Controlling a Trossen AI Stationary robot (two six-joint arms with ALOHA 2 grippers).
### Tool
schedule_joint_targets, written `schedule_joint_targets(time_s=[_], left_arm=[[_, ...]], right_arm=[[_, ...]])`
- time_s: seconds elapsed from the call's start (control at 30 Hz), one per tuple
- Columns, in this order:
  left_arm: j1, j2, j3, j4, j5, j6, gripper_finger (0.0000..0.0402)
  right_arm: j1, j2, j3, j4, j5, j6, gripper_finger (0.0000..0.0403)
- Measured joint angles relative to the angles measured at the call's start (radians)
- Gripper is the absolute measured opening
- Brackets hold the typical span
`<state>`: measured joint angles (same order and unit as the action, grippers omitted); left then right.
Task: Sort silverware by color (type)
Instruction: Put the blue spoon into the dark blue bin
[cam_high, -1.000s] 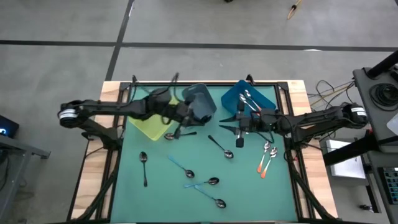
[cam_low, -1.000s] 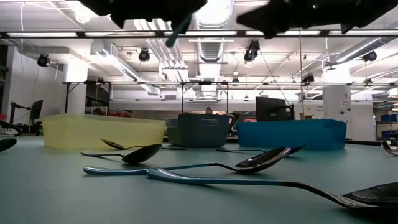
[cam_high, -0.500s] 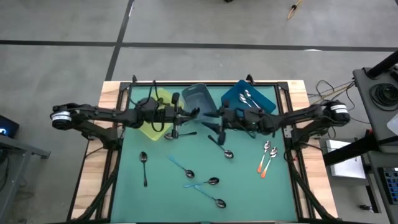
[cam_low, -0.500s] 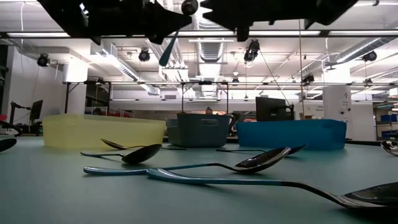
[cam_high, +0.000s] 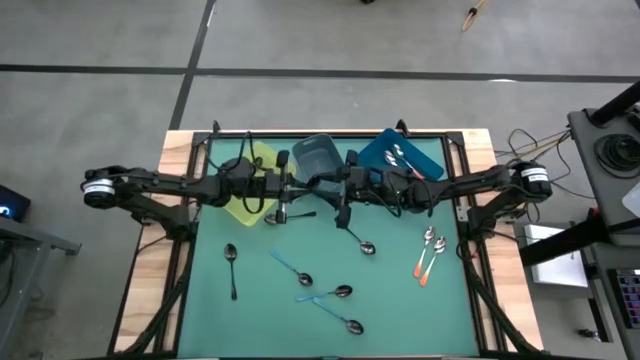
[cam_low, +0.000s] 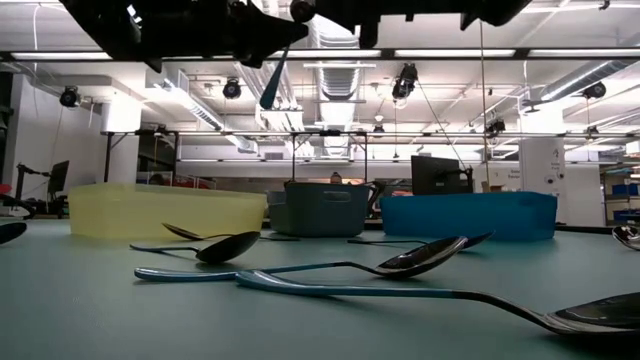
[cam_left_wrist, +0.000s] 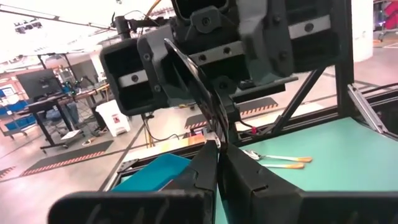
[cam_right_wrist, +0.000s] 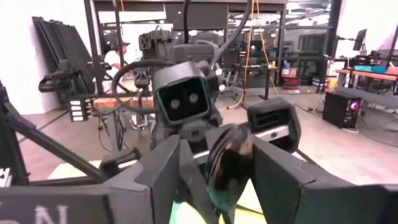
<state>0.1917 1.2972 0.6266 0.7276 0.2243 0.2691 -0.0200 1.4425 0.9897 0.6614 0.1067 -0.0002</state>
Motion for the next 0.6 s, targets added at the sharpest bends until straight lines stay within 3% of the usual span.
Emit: schedule_joint_targets(time_s=[0.4, 0.6], left_arm=[[-0.001, 0.002, 0.001, 0.036, -0.007, -0.016, 0.0000], [0.000, 0.001, 0.001, 0.038, -0.009, -0.008, 0.0003]], right_arm=[[-0.019, 0.073, 0.071, 0.008, -0.014, -0.030, 0.0031], [-0.019, 0.070, 0.072, 0.001, -0.013, -0.017, 0.0017]])
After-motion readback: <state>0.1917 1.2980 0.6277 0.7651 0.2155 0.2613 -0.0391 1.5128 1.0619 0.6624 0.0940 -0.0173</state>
